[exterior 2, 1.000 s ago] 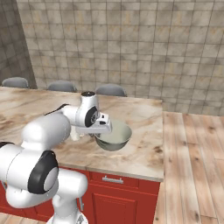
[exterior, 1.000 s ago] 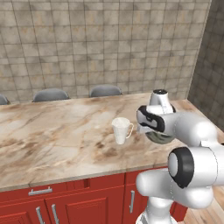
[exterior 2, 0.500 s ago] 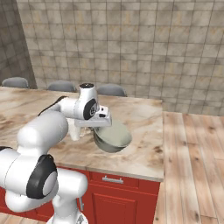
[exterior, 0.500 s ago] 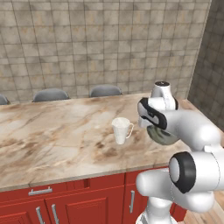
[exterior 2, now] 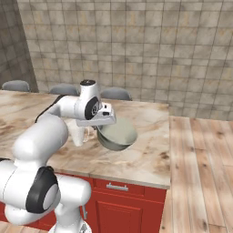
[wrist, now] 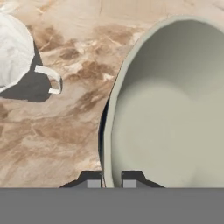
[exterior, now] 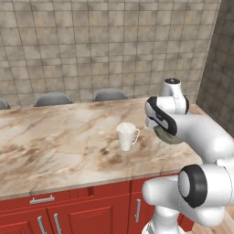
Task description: Pick the jug and bowl and place them in the sink. Then turn on the water.
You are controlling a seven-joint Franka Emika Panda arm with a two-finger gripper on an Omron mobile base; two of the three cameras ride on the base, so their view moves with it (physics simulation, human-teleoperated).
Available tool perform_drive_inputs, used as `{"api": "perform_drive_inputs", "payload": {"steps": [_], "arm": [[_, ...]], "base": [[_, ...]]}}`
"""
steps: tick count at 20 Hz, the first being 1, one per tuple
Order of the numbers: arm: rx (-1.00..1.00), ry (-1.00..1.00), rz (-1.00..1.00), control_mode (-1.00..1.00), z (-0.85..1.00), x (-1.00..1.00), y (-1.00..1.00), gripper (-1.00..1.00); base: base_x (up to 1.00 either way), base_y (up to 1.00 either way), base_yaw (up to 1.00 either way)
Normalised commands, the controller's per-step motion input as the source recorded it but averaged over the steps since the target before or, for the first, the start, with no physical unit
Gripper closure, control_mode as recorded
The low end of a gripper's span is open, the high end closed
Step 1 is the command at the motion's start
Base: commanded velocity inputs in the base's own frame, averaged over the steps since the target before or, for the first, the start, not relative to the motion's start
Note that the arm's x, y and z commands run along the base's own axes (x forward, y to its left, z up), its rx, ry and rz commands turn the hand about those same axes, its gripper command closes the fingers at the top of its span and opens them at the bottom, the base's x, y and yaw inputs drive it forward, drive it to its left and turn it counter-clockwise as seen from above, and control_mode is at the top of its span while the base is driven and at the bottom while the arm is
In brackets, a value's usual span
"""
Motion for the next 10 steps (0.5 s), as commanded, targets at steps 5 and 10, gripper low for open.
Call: {"api": "perform_drive_inputs", "payload": {"steps": [5,10], "arm": [[-0.07,-0.06,0.08,-1.00,0.09,-0.03,0.00,1.00],[-0.10,-0.03,0.07,-1.00,0.07,-0.02,0.00,1.00]], "base": [[0.00,0.00,0.00],[0.00,0.00,0.00]]}}
